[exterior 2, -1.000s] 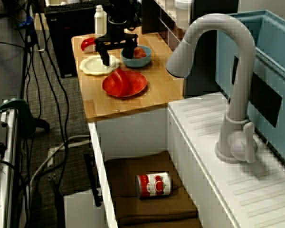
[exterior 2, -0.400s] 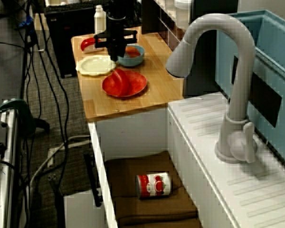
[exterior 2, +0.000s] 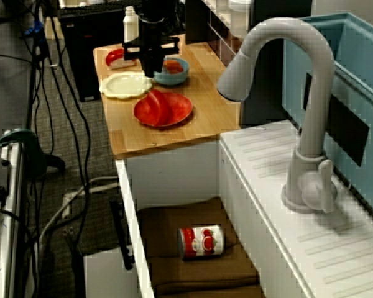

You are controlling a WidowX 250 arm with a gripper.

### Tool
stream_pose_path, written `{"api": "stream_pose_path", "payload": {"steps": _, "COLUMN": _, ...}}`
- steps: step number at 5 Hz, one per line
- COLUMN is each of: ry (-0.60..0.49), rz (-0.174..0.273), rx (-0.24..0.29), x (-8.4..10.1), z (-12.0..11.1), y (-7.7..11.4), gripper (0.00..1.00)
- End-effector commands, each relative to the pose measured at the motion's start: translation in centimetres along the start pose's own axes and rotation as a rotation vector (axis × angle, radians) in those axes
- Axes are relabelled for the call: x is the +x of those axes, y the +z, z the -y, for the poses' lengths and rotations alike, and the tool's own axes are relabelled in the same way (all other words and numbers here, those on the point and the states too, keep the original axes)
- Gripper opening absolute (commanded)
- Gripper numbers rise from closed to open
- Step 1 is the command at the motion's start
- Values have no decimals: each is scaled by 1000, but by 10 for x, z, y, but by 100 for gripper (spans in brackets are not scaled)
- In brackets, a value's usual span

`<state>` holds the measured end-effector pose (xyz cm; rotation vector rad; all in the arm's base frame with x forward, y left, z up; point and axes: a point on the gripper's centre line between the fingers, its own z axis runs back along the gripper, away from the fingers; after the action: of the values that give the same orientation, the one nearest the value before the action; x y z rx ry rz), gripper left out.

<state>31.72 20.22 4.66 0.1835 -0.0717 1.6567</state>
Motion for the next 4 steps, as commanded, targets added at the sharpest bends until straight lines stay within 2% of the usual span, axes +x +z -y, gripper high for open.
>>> {"api": "stream_pose_path", "payload": {"steps": 1, "ry": -26, "rz": 23, "rx": -77, "x": 9, "z": -10, "y": 35, "gripper": 0}}
{"api": "stream_pose_path", "payload": {"steps": 3, "ry": -79, "rz": 38, "rx": -118, "x": 4, "z": -24, "y": 48, "gripper": 0}}
{"api": "stream_pose_path", "payload": {"steps": 4, "ry": -112, "rz": 84, "rx": -146, "x": -1, "z": -29, "y": 50, "gripper": 0}}
